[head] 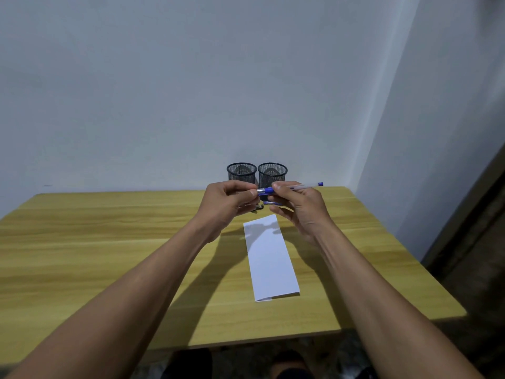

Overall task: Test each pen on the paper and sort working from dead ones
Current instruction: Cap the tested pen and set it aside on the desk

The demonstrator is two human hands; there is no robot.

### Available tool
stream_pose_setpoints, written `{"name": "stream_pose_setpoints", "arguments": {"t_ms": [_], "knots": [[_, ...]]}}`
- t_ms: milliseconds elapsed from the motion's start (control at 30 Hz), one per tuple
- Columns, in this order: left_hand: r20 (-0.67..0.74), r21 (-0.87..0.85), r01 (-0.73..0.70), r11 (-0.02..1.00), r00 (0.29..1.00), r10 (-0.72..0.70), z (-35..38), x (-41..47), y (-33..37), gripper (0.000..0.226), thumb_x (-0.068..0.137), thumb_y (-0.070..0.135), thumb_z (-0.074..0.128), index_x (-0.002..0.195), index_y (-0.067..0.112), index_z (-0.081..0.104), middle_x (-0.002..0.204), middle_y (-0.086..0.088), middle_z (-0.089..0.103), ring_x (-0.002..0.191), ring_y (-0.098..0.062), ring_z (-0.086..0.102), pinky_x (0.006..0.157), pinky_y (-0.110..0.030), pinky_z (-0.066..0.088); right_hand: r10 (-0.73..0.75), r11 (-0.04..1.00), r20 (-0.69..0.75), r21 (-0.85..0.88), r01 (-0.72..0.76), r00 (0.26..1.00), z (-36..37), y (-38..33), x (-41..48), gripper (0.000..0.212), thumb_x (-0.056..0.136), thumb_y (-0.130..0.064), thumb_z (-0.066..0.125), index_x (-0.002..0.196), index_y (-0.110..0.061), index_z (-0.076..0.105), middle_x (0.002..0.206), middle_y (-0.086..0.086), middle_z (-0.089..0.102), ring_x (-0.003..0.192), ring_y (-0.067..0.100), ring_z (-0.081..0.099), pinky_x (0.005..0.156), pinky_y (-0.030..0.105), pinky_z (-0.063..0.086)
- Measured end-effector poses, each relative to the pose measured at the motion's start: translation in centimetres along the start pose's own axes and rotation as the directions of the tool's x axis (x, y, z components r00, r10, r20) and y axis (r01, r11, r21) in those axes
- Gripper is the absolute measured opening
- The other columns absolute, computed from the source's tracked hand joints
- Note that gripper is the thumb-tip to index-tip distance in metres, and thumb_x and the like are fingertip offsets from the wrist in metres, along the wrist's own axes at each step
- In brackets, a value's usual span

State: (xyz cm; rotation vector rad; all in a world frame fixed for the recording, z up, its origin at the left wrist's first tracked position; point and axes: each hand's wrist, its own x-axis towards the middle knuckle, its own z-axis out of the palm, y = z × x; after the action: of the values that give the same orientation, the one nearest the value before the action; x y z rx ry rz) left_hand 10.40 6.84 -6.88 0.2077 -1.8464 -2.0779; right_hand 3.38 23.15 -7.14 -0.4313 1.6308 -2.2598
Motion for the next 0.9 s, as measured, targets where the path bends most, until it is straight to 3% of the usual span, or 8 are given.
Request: {"name": "stream_pose_setpoints", "arguments": {"t_ms": [100, 167, 333, 467, 600, 700, 767, 900], "knots": [[-0.034, 0.01, 0.003, 1.0, 0.999, -0.002, -0.6, 0.3, 0.2, 0.01, 0.088, -0.002, 0.069, 0.097, -0.002, 0.071, 0.082, -0.013, 0.071, 0.075, -0.018, 0.072, 0.078, -0.031, 0.062, 0.0, 1.0, -0.016, -0.027, 0.0, 1.0, -1.2, -1.1, 0.3, 0.003, 0.089, -0.011, 0.074, 0.092, -0.011, 0.074, 0.085, 0.006, 0.074, 0.079, 0.015, 0.071, 0.068, 0.029, 0.062], [-0.051, 0.019, 0.003, 1.0, 0.999, -0.002, -0.9, 0.5, 0.3, 0.007, 0.088, -0.002, 0.069, 0.094, 0.0, 0.071, 0.083, -0.013, 0.071, 0.075, -0.017, 0.072, 0.08, -0.033, 0.062, -0.06, 0.988, -0.033, -0.145, 0.055, 0.998, -2.3, -2.1, 0.5, 0.006, 0.087, -0.006, 0.074, 0.087, -0.012, 0.075, 0.079, 0.002, 0.072, 0.076, 0.013, 0.069, 0.065, 0.029, 0.059], [-0.054, 0.018, -0.008, 1.0, 0.999, 0.009, 0.1, 1.0, 0.2, 0.007, 0.088, -0.002, 0.068, 0.094, 0.001, 0.07, 0.081, -0.011, 0.071, 0.076, -0.018, 0.071, 0.083, -0.034, 0.061, -0.175, 0.765, 0.1, -0.612, 0.199, 0.979, -3.6, -3.8, 0.7, 0.009, 0.082, -0.004, 0.079, 0.083, -0.013, 0.078, 0.067, -0.007, 0.07, 0.06, 0.002, 0.058, 0.058, 0.019, 0.045], [-0.036, 0.059, -0.024, 0.998, 0.999, 0.026, 1.8, 1.6, 0.0, 0.012, 0.088, 0.001, 0.07, 0.099, 0.002, 0.07, 0.088, -0.016, 0.071, 0.082, -0.022, 0.071, 0.087, -0.042, 0.06, -0.229, 0.613, 0.131, -0.75, 0.248, 0.964, -4.6, -4.3, 0.8, 0.005, 0.083, -0.015, 0.08, 0.084, -0.02, 0.08, 0.076, 0.001, 0.073, 0.068, 0.005, 0.058, 0.062, 0.019, 0.044], [-0.036, 0.227, -0.055, 0.972, 0.997, 0.065, 4.2, 2.9, -0.7, 0.023, 0.084, 0.018, 0.076, 0.106, 0.014, 0.069, 0.091, -0.008, 0.073, 0.083, -0.013, 0.07, 0.087, -0.042, 0.06, -0.302, 0.534, 0.032, -0.823, 0.197, 0.953, -7.4, -4.5, 0.7, 0.003, 0.085, -0.023, 0.078, 0.087, -0.023, 0.08, 0.08, -0.005, 0.073, 0.07, 0.005, 0.059, 0.063, 0.016, 0.043], [0.005, 0.526, -0.137, 0.839, 0.987, 0.158, 6.9, 4.0, -1.7, 0.029, 0.084, 0.031, 0.075, 0.109, 0.015, 0.071, 0.087, 0.001, 0.073, 0.083, -0.009, 0.066, 0.086, -0.028, 0.053, -0.343, 0.5, -0.087, -0.86, 0.104, 0.935, -10.3, -4.1, 1.1, 0.003, 0.087, -0.026, 0.076, 0.086, -0.027, 0.078, 0.078, -0.013, 0.07, 0.073, 0.001, 0.059, 0.063, 0.019, 0.041], [0.117, 0.66, -0.199, 0.725, 0.98, 0.162, 9.1, 4.9, -2.6, 0.039, 0.084, 0.037, 0.074, 0.115, 0.014, 0.07, 0.098, 0.002, 0.074, 0.094, -0.012, 0.068, 0.092, -0.028, 0.051, -0.359, 0.475, -0.157, -0.88, 0.035, 0.92, -12.4, -3.5, 1.6, 0.003, 0.088, -0.026, 0.074, 0.088, -0.026, 0.078, 0.081, -0.011, 0.07, 0.078, 0.007, 0.062, 0.069, 0.025, 0.042], [0.343, 0.824, -0.295, 0.484, 0.939, -0.012, 13.8, 6.7, -5.1, 0.058, 0.082, 0.05, 0.073, 0.129, 0.017, 0.063, 0.125, -0.005, 0.068, 0.111, -0.021, 0.065, 0.098, -0.036, 0.05, -0.356, 0.431, -0.3, -0.893, -0.13, 0.885, -16.5, -2.0, 3.1, 0.008, 0.09, -0.026, 0.071, 0.093, -0.022, 0.077, 0.094, -0.001, 0.075, 0.091, 0.019, 0.066, 0.08, 0.034, 0.053]]}}
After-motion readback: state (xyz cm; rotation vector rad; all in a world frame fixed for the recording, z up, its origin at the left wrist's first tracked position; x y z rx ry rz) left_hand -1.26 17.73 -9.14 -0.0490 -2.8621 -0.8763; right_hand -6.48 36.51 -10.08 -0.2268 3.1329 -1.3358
